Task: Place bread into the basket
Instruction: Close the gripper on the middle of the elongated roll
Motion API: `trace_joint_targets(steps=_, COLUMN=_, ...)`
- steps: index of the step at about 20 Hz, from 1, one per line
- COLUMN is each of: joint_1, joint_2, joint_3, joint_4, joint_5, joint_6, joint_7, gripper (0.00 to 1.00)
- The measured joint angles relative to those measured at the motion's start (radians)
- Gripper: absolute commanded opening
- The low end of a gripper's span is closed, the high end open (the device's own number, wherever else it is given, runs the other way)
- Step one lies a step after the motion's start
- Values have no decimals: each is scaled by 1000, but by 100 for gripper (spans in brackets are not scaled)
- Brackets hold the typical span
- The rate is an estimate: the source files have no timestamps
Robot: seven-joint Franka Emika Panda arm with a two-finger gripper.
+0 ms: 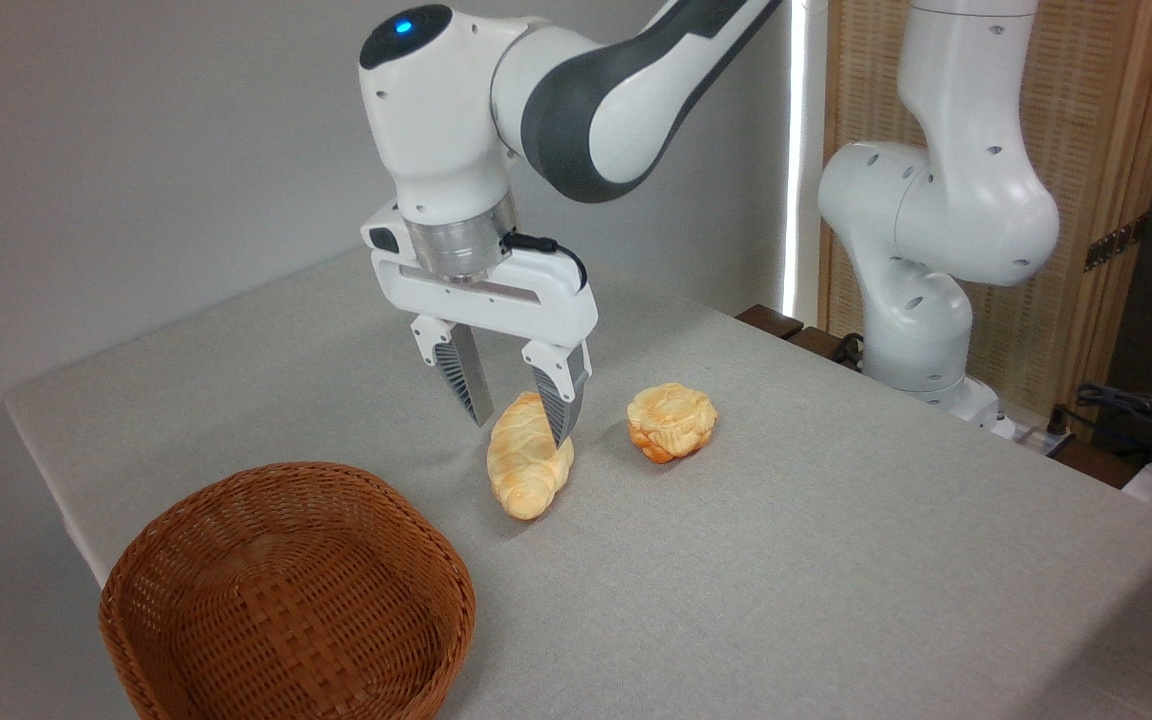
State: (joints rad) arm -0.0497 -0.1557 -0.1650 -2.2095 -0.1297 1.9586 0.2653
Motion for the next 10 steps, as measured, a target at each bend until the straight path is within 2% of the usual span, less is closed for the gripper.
trace_joint_targets(steps=10, joint_1=0, joint_2=35, joint_3=0, joint_4=-31, joint_5=0, joint_6=72, joint_7=-1, gripper=100)
